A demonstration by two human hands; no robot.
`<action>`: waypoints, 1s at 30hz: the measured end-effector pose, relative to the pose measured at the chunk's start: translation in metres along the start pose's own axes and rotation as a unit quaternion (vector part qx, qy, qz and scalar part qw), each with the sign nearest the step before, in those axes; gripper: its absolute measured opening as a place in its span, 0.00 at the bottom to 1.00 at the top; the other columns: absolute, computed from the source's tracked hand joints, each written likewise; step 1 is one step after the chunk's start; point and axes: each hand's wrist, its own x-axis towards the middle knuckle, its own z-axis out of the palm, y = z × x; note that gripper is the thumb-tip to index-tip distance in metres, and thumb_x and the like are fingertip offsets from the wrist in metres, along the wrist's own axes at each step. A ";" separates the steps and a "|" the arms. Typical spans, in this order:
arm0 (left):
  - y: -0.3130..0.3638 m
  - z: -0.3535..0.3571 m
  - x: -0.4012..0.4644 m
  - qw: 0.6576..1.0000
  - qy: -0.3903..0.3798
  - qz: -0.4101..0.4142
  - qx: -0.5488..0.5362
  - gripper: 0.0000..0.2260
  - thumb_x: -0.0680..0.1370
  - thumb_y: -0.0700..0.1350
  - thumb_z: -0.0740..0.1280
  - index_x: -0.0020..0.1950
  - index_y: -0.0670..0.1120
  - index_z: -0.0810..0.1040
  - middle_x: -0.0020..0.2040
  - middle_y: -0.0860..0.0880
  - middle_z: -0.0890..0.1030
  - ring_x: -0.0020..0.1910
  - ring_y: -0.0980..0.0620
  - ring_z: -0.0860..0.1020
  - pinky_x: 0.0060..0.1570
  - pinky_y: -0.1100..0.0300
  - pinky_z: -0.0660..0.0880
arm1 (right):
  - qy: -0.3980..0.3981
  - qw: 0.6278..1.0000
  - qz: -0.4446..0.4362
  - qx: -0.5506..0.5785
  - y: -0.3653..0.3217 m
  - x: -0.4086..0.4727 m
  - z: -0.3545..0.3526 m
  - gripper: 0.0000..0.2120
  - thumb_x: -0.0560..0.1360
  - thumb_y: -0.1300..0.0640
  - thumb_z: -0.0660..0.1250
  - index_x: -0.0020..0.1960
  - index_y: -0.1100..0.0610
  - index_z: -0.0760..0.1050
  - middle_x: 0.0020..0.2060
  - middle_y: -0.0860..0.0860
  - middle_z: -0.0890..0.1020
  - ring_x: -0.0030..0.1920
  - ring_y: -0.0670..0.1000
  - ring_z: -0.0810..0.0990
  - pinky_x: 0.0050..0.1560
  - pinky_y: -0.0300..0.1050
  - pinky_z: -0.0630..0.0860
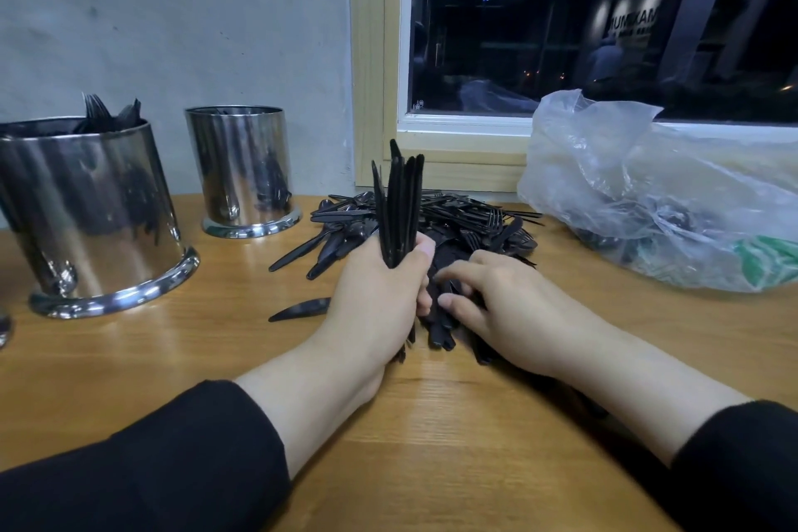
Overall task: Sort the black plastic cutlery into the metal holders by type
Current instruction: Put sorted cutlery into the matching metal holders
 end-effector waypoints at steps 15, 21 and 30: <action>0.005 -0.006 0.005 0.999 0.014 -0.003 -0.043 0.05 0.83 0.46 0.66 0.48 0.48 0.79 0.35 0.51 0.75 0.32 0.54 0.74 0.34 0.61 0.74 | 0.020 0.993 0.113 -0.036 0.000 0.002 -0.006 0.15 0.77 0.41 0.68 0.56 0.49 0.78 0.41 0.44 0.79 0.45 0.49 0.76 0.42 0.43 0.70; 0.005 -0.006 0.005 0.999 0.015 -0.003 -0.047 0.04 0.83 0.46 0.67 0.49 0.48 0.79 0.35 0.51 0.76 0.32 0.53 0.74 0.34 0.60 0.75 | 0.006 0.984 0.165 -0.059 -0.001 0.003 -0.007 0.13 0.76 0.43 0.69 0.52 0.51 0.81 0.44 0.51 0.83 0.48 0.55 0.81 0.45 0.46 0.77; 0.004 -0.007 0.005 0.999 0.012 -0.003 -0.053 0.04 0.83 0.46 0.67 0.51 0.48 0.80 0.35 0.51 0.76 0.33 0.54 0.75 0.34 0.61 0.75 | 0.005 0.977 0.182 -0.113 -0.006 0.001 -0.015 0.07 0.74 0.51 0.68 0.42 0.54 0.78 0.34 0.50 0.78 0.38 0.55 0.78 0.32 0.44 0.68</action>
